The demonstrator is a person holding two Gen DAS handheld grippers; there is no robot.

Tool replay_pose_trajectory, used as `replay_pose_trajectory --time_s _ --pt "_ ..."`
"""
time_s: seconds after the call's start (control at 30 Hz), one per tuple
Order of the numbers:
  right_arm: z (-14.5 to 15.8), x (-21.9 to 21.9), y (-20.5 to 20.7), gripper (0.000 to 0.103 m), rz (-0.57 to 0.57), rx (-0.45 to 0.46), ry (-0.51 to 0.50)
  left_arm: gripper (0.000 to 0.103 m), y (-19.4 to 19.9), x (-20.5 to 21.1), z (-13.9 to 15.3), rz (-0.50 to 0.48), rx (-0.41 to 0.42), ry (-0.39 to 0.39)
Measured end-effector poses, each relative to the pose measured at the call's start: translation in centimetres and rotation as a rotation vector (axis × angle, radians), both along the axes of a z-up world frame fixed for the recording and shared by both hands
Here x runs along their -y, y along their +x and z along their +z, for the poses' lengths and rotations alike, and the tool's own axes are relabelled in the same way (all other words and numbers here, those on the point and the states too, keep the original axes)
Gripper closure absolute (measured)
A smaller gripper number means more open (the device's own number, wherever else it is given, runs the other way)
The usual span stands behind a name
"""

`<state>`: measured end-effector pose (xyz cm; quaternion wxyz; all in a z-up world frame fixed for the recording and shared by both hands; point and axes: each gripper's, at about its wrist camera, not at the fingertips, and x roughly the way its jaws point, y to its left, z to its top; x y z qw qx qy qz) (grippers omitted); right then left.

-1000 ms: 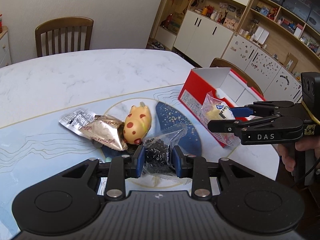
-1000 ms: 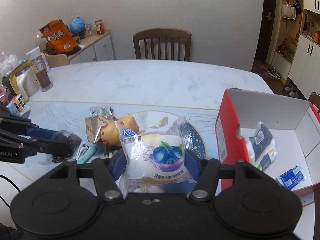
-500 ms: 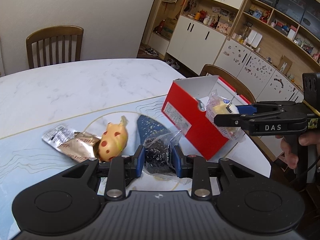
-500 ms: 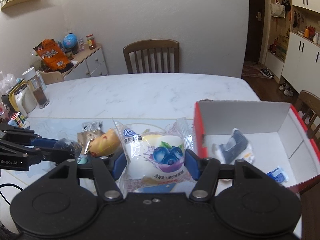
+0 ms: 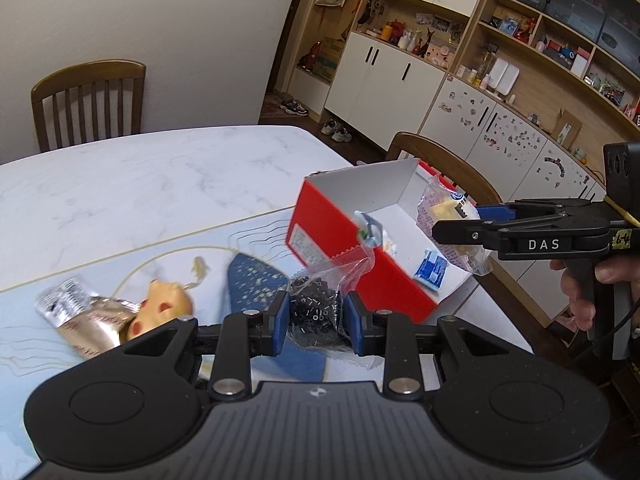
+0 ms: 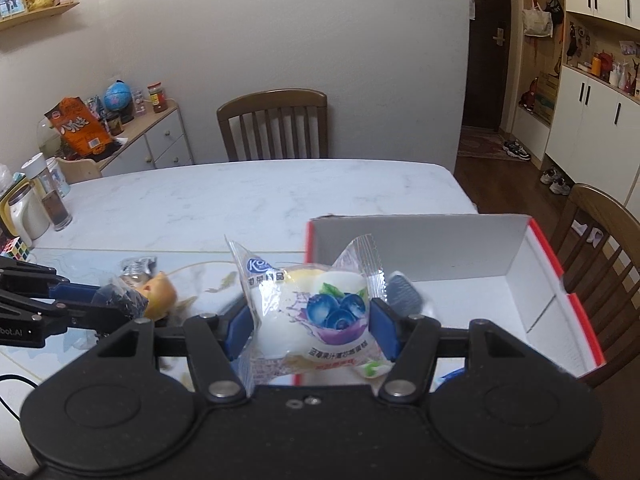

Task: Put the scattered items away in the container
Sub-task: 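Lift both bags and carry them toward the red shoebox, then lower the bread bag and the seaweed bag into the box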

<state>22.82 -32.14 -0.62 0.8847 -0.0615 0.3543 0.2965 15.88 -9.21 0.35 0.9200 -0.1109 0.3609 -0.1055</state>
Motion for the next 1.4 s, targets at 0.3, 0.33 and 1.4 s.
replay_pose_trajectory --time_s 0.3,0.33,1.4 --pt "-0.6 4.1 2.4 0.042 -0.035 -0.005 -0.007 0.074 3.6 4.3 -0.1 -0.054 0.002 0.009" --pt "-0.7 4.5 2.7 0.042 -0.04 -0.006 -0.008 0.074 4.0 4.8 -0.1 -0.062 0.003 0.012" --pt "-3.4 10.6 10.2 0.042 -0.101 -0.067 -0.056 0.074 15.2 16.8 -3.5 -0.336 -0.11 0.146"
